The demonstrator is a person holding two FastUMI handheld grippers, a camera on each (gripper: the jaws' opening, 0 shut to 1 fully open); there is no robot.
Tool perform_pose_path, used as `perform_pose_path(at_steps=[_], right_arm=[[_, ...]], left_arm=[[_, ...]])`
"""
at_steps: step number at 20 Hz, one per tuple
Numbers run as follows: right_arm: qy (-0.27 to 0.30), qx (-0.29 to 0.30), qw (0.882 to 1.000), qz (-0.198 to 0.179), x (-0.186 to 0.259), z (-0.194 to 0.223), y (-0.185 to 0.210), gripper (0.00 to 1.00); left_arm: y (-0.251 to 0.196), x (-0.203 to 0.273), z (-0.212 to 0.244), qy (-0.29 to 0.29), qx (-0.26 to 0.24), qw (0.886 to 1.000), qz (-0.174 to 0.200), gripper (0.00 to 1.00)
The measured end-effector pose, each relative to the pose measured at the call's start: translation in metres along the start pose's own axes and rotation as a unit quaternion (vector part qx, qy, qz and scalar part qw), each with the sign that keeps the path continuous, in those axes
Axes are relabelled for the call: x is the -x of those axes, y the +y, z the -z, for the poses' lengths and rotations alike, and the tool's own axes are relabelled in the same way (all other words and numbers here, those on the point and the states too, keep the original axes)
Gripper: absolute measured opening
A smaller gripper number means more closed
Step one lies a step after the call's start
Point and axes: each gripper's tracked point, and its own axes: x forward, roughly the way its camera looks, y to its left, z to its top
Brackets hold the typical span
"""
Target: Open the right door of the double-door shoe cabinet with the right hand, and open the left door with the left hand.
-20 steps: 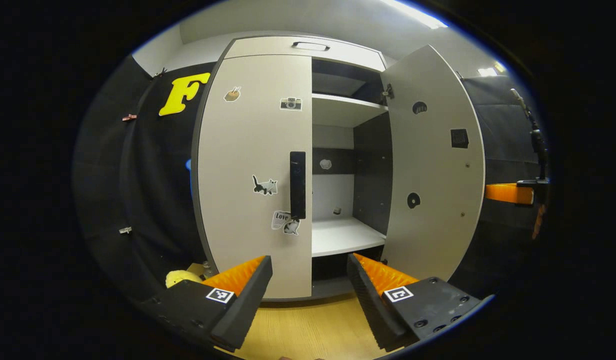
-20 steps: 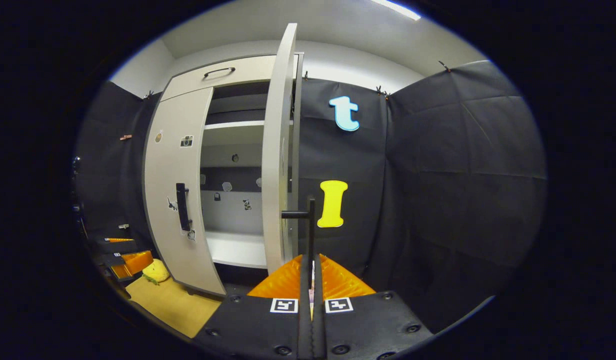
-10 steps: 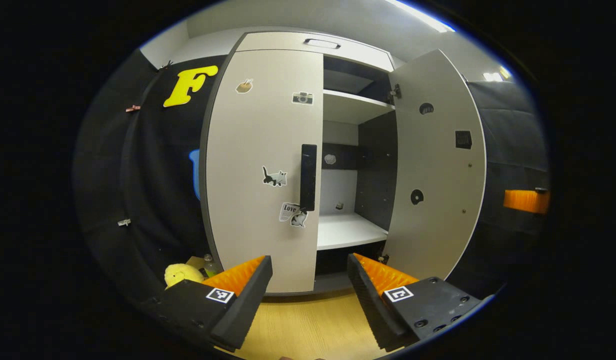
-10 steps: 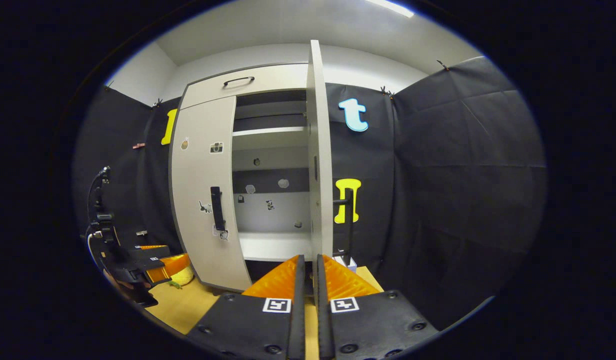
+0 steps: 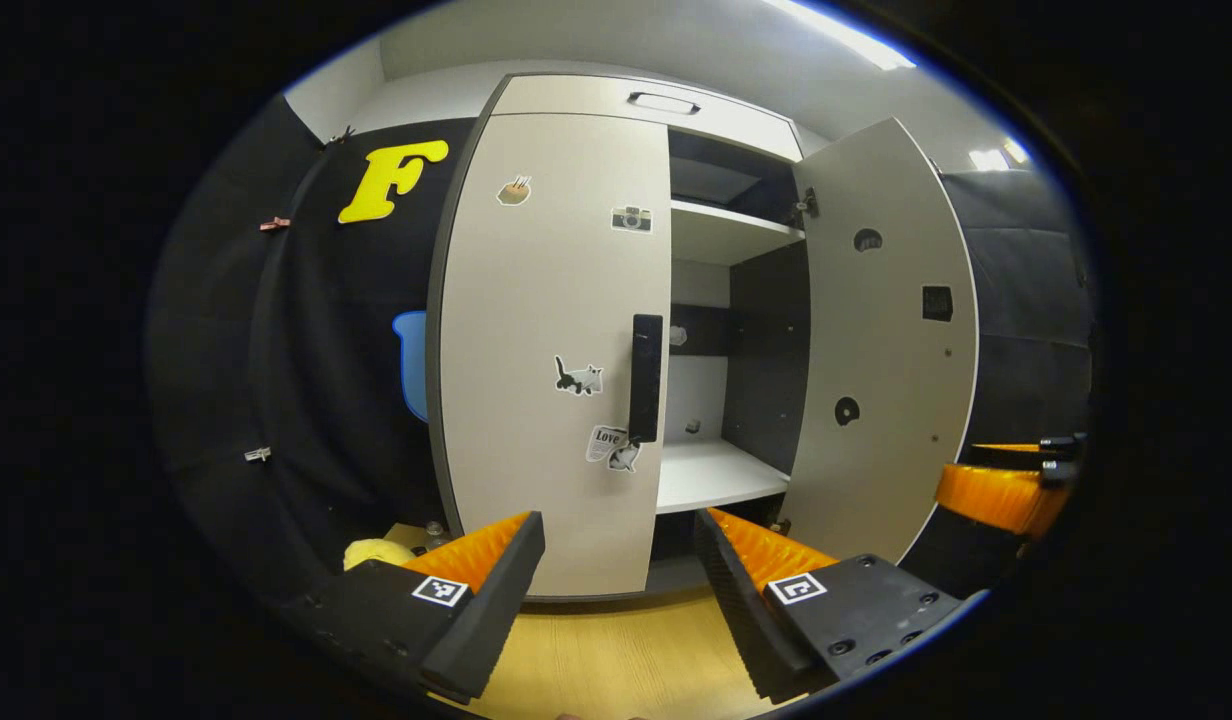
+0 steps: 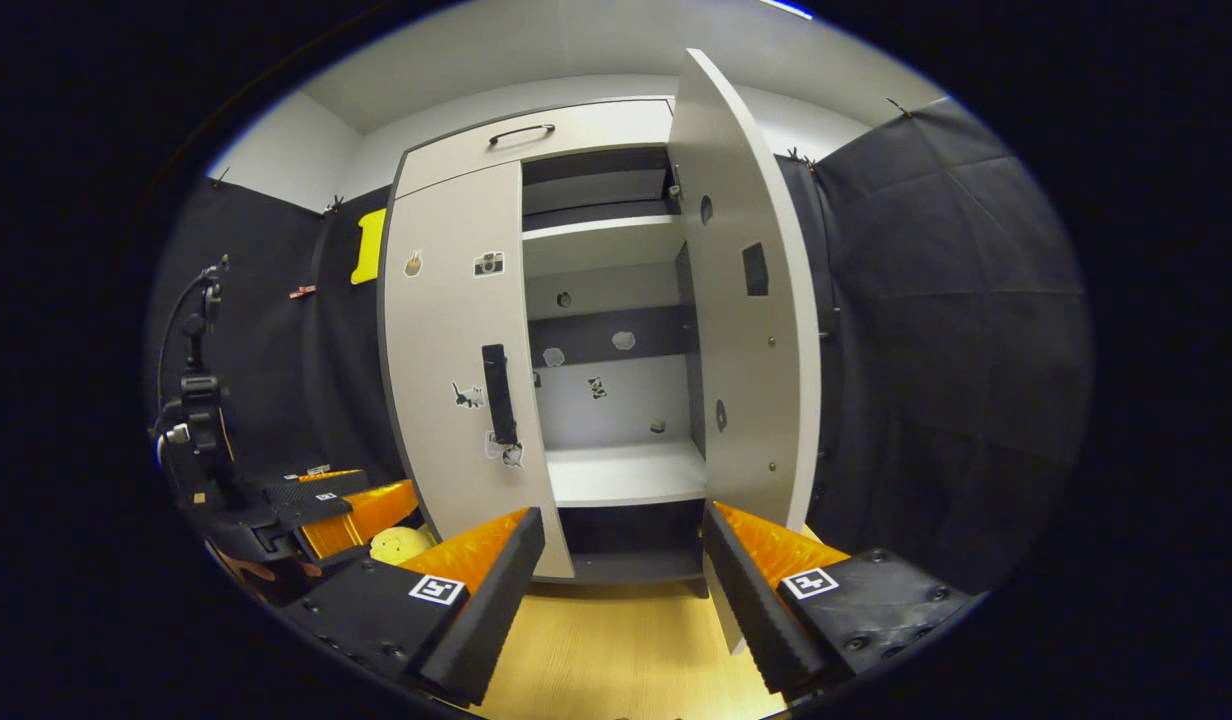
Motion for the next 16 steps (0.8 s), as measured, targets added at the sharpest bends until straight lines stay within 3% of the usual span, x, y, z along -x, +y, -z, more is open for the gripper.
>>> perform_pose_path(at_steps=[5, 9, 16], right_arm=[[0.009, 0.023, 1.000, 0.003, -0.003, 0.023, -0.009, 0.99], [0.030, 0.026, 0.999, -0.007, -0.005, 0.041, -0.012, 0.99], [0.041, 0.022, 0.998, -0.044, -0.010, 0.055, -0.006, 0.99]], left_arm=[[0.008, -0.031, -0.020, -0.001, -0.001, 1.000, -0.009, 0.93], [0.010, -0.067, -0.057, -0.039, -0.018, 0.998, -0.035, 0.93], [-0.028, -0.136, -0.104, -0.080, -0.021, 0.997, -0.011, 0.93]])
